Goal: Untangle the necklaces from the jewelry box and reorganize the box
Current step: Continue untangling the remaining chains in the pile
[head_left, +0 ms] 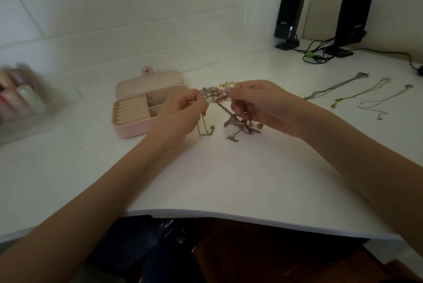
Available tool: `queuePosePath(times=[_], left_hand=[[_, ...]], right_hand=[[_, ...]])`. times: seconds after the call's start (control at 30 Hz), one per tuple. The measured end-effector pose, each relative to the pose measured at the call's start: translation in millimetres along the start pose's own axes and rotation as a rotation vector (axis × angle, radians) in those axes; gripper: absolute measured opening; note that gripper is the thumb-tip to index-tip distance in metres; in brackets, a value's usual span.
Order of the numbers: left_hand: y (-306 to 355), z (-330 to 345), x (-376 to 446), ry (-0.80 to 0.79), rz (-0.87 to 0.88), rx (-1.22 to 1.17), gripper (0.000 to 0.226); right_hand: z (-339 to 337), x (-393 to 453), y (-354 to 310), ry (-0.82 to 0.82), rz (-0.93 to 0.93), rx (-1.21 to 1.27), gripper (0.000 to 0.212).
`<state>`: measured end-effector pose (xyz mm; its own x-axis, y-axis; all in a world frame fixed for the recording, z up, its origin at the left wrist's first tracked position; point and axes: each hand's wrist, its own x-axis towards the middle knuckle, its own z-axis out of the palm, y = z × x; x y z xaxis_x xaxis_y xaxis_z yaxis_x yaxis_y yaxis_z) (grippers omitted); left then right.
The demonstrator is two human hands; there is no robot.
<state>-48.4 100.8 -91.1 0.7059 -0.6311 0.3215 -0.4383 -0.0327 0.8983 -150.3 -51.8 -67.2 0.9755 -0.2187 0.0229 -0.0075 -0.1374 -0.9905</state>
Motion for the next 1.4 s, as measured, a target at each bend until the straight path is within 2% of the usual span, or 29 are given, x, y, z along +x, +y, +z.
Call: queuePosePath(times=[0.1,0.2,0.33,0.5,0.57,0.73,0.87,0.97,1.13,1.23,1.4], left_hand=[[0.4,0.4,-4.0,-0.039,0.044,0.006,0.036],[3.3,4.3,-8.0,-0.012,0.032,0.058,0.054],[5.9,7.3,-8.5,0.001,0.057,0.091,0.047],[8.0,6.0,-9.0,-0.090,0.077,0.058,0.013],[7.8,5.8,-9.4,-0.074,0.083,0.066,0.004],[1.2,2.9,-3.5,0.117,0.046,0.054,0.018],[-1.6,0.6,1.3,0.242,0.020,0.069,0.016],[-2.6,1.3,-0.7,0.252,0.030,0.125,0.011],[-2.9,2.5,-4.7,0.256,0.086,0.355,0.009],[-1.8,1.0,-5.0,0.272,0.098,0.388,0.015],[-2.6,0.1,-5.5,0.260,0.109,0.424,0.016]], right_hand=[[-2.0,-0.2,0.0,-0.033,-0.015,0.056,0.023],[-0.8,-0.7,0.5,-0.088,-0.041,0.094,0.020],[0.5,-1.2,-0.4,-0.139,-0.064,0.124,0.018],[-2.7,-2.7,-0.3,-0.185,-0.075,0.053,0.015],[-2.5,-2.2,0.7,-0.173,-0.088,0.017,0.015],[-3.0,-0.6,-0.3,-0.093,-0.075,0.002,0.013],[-5.5,-1.8,-1.8,-0.025,-0.001,-0.014,0.013],[-5.1,-2.5,-2.6,0.012,0.007,-0.054,0.009],[-5.7,-1.4,-2.0,0.068,0.001,-0.177,0.011],[-3.8,-1.4,-1.4,0.052,-0.012,-0.259,0.018],[-2.1,-2.1,-2.5,0.053,0.025,-0.282,0.016]])
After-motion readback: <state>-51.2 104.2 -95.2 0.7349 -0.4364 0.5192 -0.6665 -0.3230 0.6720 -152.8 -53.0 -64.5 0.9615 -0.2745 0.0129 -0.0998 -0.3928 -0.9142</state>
